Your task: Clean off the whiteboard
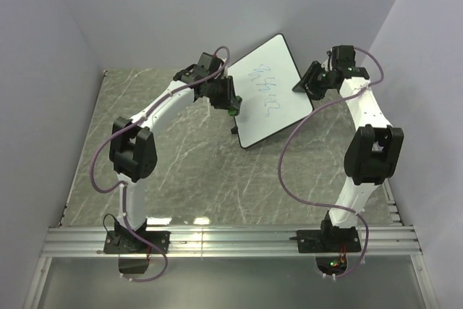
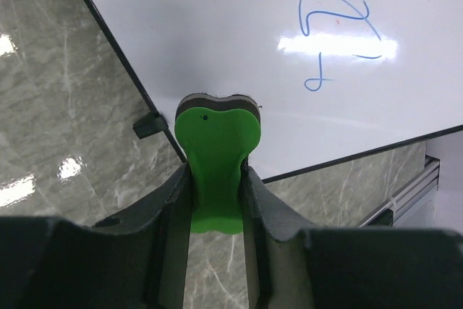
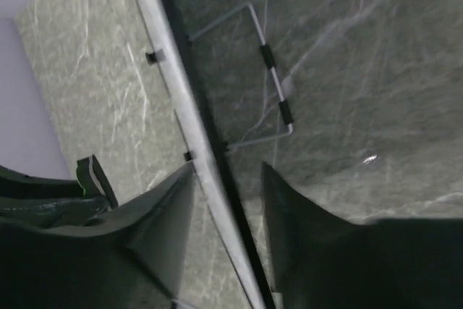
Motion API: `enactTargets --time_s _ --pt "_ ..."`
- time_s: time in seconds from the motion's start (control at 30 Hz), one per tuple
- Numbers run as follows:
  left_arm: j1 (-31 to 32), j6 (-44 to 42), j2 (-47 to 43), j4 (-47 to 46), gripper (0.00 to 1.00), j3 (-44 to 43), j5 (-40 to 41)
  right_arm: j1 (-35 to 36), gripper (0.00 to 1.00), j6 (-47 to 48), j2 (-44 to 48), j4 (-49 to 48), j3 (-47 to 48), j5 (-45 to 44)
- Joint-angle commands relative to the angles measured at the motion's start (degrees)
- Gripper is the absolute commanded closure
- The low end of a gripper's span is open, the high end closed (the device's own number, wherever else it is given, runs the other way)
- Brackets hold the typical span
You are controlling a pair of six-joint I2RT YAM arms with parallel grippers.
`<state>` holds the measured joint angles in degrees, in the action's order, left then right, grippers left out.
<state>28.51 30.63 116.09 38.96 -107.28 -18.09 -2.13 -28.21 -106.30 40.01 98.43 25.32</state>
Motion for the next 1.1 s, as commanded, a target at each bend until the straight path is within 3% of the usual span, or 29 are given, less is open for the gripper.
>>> enactTargets --time_s 0.0,0.07,0.2,0.33,0.47,0.63,0.87,1.07 --pt "0.3 -0.7 -1.3 -2.0 1.0 -3.5 -2.1 0.2 0.54 0.1 2.1 -4.7 -2.5 4.6" --pt "1.1 -0.1 -1.1 -2.4 1.0 -4.2 -2.2 0.2 0.64 0.3 2.7 -5.0 -5.1 4.8" --pt "3.5 2.9 1.1 -2.3 1.0 -8.4 -2.0 0.2 0.67 0.6 5.5 -7.3 -10.6 5.5" --pt "7.9 5.9 4.5 -2.1 1.0 -15.1 -0.9 0.2 0.77 0.0 7.2 -9.0 -14.8 6.1" --pt "11.0 10.6 8.8 -2.7 1.0 -20.7 -0.8 0.3 1.0 0.3 9.2 -7.8 -17.6 5.1" --pt "15.4 13.6 10.9 -6.3 1.0 -19.6 1.2 0.8 1.0 -0.2 14.3 -10.6 -25.1 4.7" --pt "15.8 12.3 13.5 -5.7 1.0 -14.6 1.7 1.2 1.0 0.3 16.7 -8.5 -27.9 3.6" --pt "11.5 13.5 8.9 -14.2 1.0 5.7 -0.2 1.2 1.0 1.0 17.8 -5.2 -26.7 3.1"
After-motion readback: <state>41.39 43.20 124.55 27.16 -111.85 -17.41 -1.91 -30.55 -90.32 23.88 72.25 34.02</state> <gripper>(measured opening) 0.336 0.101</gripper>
